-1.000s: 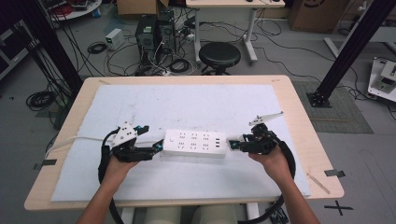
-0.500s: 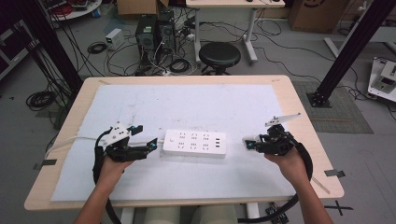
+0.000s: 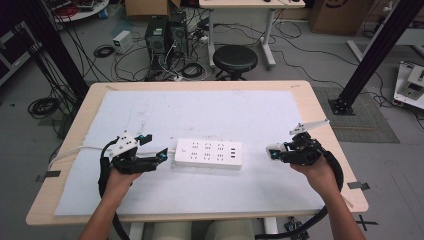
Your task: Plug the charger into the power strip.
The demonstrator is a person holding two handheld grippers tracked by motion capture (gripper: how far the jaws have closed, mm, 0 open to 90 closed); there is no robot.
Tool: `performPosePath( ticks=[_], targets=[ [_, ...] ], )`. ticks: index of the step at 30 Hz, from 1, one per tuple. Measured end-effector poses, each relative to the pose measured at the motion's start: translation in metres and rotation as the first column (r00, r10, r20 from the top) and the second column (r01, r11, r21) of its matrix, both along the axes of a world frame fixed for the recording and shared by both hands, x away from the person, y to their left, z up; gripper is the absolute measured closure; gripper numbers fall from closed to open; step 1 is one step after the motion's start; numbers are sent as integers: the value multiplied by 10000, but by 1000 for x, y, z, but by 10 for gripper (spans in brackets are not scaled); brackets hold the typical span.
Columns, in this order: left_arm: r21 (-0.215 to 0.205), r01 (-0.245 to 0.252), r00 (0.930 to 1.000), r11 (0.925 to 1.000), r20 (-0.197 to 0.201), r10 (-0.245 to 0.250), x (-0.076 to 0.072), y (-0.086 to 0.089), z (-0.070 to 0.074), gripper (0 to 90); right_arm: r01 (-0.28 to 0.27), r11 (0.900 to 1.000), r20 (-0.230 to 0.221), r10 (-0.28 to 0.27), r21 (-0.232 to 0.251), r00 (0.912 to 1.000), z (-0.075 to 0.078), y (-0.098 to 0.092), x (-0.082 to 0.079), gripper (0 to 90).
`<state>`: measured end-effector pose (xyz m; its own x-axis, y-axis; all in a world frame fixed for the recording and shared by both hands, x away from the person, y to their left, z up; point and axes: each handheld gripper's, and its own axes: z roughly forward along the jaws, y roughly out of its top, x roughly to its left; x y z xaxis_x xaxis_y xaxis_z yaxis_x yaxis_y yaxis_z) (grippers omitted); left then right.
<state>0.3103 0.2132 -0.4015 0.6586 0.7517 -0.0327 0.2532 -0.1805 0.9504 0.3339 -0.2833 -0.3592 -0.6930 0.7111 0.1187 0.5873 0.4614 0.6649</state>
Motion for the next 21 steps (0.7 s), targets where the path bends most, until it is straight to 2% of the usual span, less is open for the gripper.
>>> performPosePath(
  ticks=[8,15,21],
  targets=[
    [27,46,10000,10000,4,-46,0,-1,1,222,-352,9973,86,359,-646,9993,8,-2,1,631],
    [20,18,10000,10000,-51,-18,1,-1,0,222,-643,9859,254,690,-1542,9973,14,1,4,631],
    [4,-19,10000,10000,-65,19,2,1,0,222,-686,9764,407,785,-2048,9961,18,4,6,631]
  ],
)
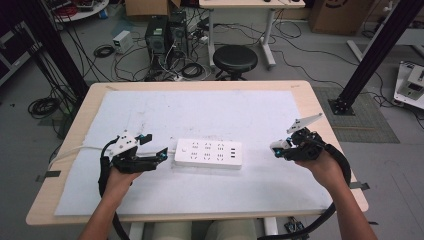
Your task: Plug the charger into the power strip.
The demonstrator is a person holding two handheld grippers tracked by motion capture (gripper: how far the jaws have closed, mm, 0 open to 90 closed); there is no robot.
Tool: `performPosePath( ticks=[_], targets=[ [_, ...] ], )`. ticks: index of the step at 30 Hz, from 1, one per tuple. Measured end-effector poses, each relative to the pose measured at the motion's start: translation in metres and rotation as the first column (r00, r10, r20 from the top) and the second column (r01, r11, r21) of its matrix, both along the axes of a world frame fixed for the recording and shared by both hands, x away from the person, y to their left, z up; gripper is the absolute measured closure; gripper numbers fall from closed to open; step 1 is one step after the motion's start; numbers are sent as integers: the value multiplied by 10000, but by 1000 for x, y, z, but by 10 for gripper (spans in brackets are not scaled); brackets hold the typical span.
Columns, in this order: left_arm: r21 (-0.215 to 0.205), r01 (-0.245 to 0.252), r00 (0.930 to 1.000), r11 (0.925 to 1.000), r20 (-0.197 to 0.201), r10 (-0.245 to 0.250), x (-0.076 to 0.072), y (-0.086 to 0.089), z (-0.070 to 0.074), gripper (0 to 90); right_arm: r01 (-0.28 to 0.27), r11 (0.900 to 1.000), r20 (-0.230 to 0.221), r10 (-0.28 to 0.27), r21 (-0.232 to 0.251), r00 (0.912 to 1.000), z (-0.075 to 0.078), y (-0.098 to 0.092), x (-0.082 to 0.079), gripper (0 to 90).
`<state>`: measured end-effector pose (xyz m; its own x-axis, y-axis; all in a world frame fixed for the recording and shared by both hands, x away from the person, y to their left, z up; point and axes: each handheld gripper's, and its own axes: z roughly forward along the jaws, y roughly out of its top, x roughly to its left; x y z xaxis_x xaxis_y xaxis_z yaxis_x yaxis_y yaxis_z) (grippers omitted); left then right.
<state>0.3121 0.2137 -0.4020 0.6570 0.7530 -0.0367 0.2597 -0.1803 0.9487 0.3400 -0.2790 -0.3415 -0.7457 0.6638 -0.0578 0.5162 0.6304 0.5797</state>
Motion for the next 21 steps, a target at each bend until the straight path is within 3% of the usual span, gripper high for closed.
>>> performPosePath(
  ticks=[3,4,5,11,21],
  targets=[
    [-30,4,10000,10000,5,-4,0,0,0,222,-126,9996,219,131,-237,9997,1,2,0,631],
    [-30,7,10000,10000,10,-7,0,1,-1,222,-300,9971,520,337,-698,9981,2,7,1,631],
    [-34,12,10000,10000,-3,-12,0,1,-1,221,-345,9960,594,394,-821,9975,3,8,1,631],
    [-95,-15,10000,10000,12,16,0,3,-2,222,-797,9895,901,908,-1204,9918,6,19,4,631],
    [-172,-36,10000,9998,9,36,-2,6,-4,221,-1352,9812,696,1457,-1376,9869,14,45,15,631]
  ],
)
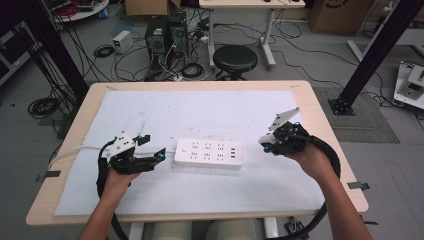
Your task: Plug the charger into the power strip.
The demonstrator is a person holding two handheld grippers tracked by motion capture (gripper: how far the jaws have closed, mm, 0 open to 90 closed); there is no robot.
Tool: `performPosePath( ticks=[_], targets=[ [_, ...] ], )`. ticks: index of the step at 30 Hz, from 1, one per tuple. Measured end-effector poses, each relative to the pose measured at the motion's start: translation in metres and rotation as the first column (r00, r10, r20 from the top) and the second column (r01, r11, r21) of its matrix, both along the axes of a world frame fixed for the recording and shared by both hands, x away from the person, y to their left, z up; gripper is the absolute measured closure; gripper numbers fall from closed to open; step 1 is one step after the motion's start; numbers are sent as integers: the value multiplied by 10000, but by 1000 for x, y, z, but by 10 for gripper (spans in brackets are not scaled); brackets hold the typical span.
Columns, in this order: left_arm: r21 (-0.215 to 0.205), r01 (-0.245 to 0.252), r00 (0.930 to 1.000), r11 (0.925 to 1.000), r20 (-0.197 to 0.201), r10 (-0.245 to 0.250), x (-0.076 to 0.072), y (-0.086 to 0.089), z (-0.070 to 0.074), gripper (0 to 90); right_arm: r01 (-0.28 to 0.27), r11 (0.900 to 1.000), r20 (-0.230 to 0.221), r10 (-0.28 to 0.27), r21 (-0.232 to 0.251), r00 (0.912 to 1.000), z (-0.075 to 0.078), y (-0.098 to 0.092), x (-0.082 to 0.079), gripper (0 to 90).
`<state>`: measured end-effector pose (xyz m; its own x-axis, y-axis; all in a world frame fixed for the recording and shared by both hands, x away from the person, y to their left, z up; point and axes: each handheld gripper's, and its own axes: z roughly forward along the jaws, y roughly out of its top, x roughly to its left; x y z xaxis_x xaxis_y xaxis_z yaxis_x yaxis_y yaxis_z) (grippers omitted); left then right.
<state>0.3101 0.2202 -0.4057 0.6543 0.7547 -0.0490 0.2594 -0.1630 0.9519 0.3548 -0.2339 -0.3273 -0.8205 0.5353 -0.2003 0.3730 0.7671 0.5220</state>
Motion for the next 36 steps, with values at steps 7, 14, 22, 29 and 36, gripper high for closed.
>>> performPosePath(
  ticks=[7,14,22,29,36],
  targets=[
    [135,92,9999,9999,125,-94,-2,4,-1,221,-779,9968,-234,782,161,9967,5,26,13,631],
    [207,137,9998,9997,152,-140,-4,9,-5,222,-1382,9903,-695,1387,107,9879,5,51,24,631],
    [194,251,9996,9995,109,-253,-3,9,-7,222,-1826,9832,-1020,1823,63,9779,-2,68,36,631],
    [217,257,9996,9994,108,-260,-2,10,-8,222,-1991,9800,-1292,1976,12,9717,-5,80,44,631],
    [224,269,9996,9994,81,-270,-2,10,-8,222,-2398,9707,-1495,2354,-119,9603,-9,99,52,630]
  ],
)
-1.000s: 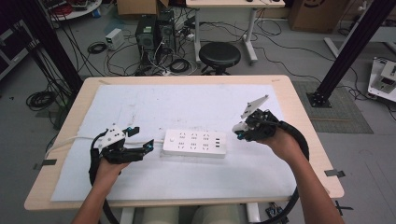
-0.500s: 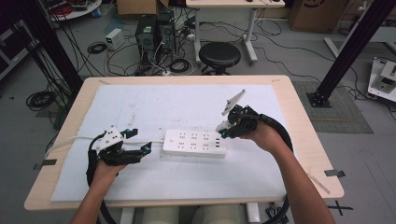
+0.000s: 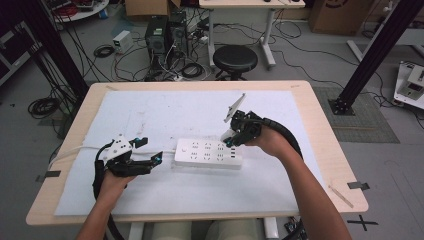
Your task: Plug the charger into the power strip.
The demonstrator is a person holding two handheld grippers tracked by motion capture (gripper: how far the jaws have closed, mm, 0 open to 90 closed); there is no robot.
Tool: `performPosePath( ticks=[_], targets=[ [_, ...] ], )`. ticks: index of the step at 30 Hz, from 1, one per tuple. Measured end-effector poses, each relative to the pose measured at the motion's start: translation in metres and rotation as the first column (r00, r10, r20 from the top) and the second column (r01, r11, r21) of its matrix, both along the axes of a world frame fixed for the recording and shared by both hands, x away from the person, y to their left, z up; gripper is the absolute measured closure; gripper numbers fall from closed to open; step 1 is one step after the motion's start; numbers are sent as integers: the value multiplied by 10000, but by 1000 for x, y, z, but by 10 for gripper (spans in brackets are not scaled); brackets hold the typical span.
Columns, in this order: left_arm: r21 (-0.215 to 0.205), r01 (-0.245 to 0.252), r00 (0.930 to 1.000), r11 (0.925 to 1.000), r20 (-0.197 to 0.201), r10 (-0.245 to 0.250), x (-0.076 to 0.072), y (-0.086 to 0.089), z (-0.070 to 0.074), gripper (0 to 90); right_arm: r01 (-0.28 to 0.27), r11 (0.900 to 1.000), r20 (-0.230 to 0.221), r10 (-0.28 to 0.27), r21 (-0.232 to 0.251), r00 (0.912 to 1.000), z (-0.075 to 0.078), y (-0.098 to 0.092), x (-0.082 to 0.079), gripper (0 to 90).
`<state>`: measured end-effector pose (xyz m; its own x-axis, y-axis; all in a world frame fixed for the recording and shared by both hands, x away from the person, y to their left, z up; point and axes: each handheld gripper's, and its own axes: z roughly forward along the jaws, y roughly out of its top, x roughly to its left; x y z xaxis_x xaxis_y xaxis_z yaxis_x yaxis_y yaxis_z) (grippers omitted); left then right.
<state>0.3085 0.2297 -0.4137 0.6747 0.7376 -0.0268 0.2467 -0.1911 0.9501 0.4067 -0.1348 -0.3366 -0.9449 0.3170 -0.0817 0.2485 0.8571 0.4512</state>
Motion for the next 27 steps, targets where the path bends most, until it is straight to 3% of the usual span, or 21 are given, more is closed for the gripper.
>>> performPosePath(
  ticks=[11,14,20,27],
  targets=[
    [-45,120,9999,9999,-5,-120,1,-1,-1,222,-517,9970,-325,499,-570,9982,-12,13,10,631],
    [-53,130,9999,9999,-27,-130,2,0,-1,222,-792,9926,-365,761,-922,9964,-16,18,12,631],
    [-92,133,9999,9999,-69,-134,3,0,-2,222,-1171,9860,-434,1126,-1189,9927,-20,26,15,631],
    [-117,116,9999,9999,-63,-117,3,1,-2,222,-1672,9696,-511,1606,-1785,9857,-24,34,15,631]
  ],
)
